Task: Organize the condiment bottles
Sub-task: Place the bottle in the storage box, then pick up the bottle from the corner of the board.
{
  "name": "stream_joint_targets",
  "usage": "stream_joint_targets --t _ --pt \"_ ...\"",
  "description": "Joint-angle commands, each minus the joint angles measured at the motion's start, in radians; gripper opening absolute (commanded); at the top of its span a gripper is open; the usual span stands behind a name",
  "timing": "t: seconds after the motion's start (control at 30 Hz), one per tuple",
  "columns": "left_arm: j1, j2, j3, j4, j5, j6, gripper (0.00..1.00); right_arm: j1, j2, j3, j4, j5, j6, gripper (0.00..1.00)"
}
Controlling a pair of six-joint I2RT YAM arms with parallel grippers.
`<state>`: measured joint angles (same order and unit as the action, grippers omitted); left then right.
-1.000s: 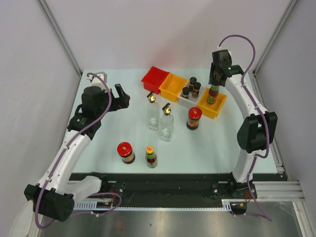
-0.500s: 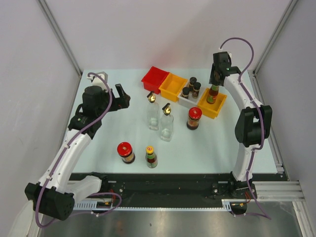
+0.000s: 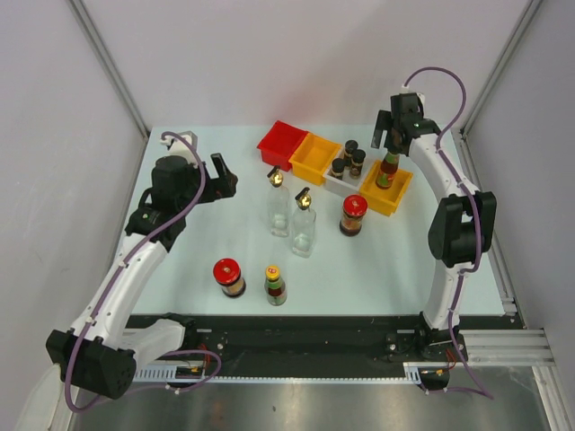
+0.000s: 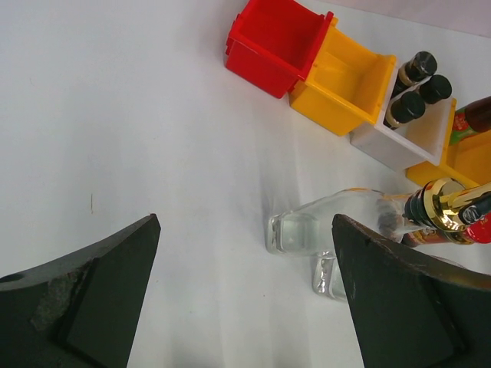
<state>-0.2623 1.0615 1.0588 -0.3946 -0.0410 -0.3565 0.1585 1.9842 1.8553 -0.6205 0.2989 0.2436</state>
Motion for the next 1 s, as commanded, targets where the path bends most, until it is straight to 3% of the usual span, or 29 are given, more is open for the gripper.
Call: stream_joint_targets --t 0.0,0.4,0.63,0.97 --pt "0.006 0.005 0.024 -0.006 -0.003 0.022 1.00 -0.005 -0.074 -0.005 0.044 -0.017 -0.004 1.00" --pt "0.006 -0.028 0.027 -0.012 0.015 0.017 1.00 0.093 -0.417 -0.191 -0.030 -0.037 -0.023 1.00" --pt "0.006 -0.067 0.003 -0.018 0.032 0.004 1.00 0.321 -0.657 -0.355 -0.159 0.025 0.012 0.99" --pt "0.006 -0.116 -0.034 -0.035 0.058 0.005 0.99 0.689 -0.855 -0.433 -0.294 0.042 0.077 0.98"
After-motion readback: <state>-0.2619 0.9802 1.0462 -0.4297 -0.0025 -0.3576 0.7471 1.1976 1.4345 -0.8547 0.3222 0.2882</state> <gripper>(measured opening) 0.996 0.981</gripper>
